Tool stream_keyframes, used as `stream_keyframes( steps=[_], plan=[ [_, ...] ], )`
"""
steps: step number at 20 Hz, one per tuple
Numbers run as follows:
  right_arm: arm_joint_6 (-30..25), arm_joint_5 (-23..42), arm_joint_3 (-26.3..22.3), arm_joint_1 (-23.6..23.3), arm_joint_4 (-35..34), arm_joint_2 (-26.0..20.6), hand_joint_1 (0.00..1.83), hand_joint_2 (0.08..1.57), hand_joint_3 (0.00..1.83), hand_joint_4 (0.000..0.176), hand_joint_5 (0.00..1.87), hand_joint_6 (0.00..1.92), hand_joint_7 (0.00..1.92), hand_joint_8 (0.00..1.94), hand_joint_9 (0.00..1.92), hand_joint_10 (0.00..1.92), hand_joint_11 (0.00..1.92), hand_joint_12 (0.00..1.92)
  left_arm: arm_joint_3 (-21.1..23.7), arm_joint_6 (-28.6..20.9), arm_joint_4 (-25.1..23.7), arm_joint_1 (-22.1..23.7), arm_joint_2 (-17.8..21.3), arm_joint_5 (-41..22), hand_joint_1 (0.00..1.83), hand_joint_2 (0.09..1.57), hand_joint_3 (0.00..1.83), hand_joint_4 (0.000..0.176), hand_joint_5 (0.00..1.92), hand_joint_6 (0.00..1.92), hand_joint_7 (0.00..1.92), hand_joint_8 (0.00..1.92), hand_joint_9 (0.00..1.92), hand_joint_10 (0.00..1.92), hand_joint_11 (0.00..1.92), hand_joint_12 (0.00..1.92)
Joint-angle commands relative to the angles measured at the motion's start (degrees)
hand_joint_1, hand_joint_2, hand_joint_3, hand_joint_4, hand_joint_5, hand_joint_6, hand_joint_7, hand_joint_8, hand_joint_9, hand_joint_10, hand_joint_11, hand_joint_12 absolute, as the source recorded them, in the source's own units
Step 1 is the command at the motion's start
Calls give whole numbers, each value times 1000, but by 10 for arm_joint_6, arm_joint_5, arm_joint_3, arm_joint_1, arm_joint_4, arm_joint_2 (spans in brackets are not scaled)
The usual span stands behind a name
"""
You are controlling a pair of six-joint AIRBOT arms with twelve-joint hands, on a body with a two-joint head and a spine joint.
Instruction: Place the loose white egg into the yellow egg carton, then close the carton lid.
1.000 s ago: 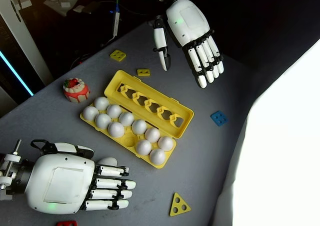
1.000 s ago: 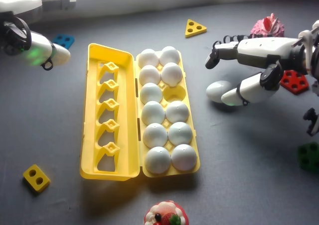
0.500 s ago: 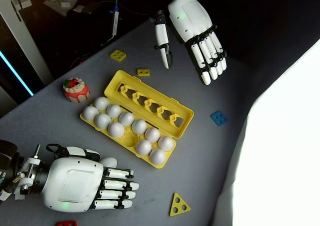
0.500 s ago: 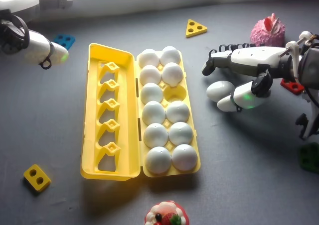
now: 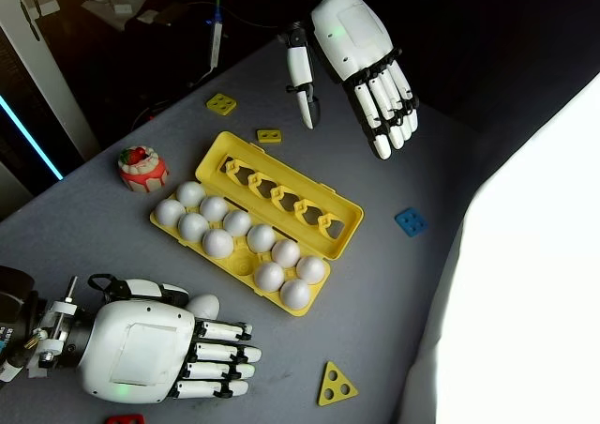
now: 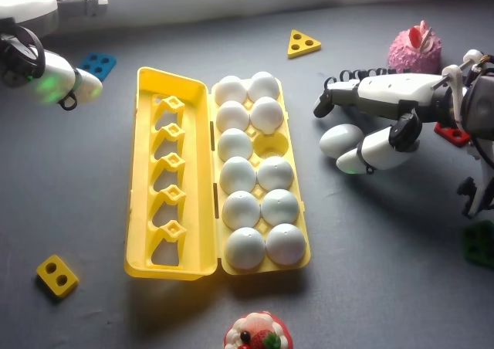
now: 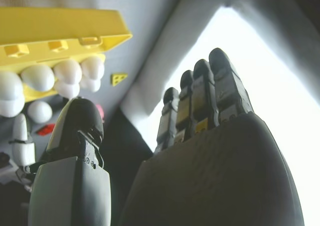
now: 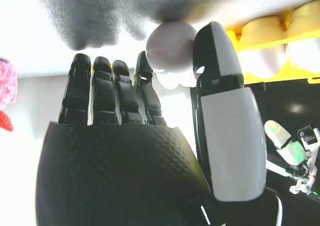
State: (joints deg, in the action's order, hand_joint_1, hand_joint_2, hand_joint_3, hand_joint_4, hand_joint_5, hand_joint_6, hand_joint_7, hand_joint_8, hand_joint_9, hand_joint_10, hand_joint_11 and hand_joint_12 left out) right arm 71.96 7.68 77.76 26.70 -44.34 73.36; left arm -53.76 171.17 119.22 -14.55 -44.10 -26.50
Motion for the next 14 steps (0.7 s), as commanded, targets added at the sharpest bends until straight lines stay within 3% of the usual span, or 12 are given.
stream_keyframes(
  steps=[1,5,9,11,14],
  plan=[
    [1,45,1,-2,2,-3,939,1144,2,0,23,805,0,0,0,0,0,0,-1,3,-22,3,3,13,601,1244,0,67,64,2,110,1,101,5,0,337],
    [8,47,1,1,2,-1,941,1139,0,0,94,835,0,0,0,0,0,0,1,3,-22,-3,3,7,606,1241,0,71,74,3,138,4,113,5,0,317],
    [9,43,1,2,2,0,921,1155,6,0,124,896,5,2,0,0,0,0,7,3,-22,-15,3,9,577,1254,3,62,56,2,113,2,102,4,0,331],
    [10,43,1,4,2,0,956,1137,0,0,265,964,46,17,0,0,0,0,9,3,-21,-21,3,9,603,1246,0,63,67,6,123,5,105,4,0,337],
    [10,44,1,4,6,1,931,1159,6,0,254,1000,36,7,0,0,0,0,10,3,-12,-26,3,2,625,1244,0,64,73,6,110,3,91,3,0,318]
  ],
)
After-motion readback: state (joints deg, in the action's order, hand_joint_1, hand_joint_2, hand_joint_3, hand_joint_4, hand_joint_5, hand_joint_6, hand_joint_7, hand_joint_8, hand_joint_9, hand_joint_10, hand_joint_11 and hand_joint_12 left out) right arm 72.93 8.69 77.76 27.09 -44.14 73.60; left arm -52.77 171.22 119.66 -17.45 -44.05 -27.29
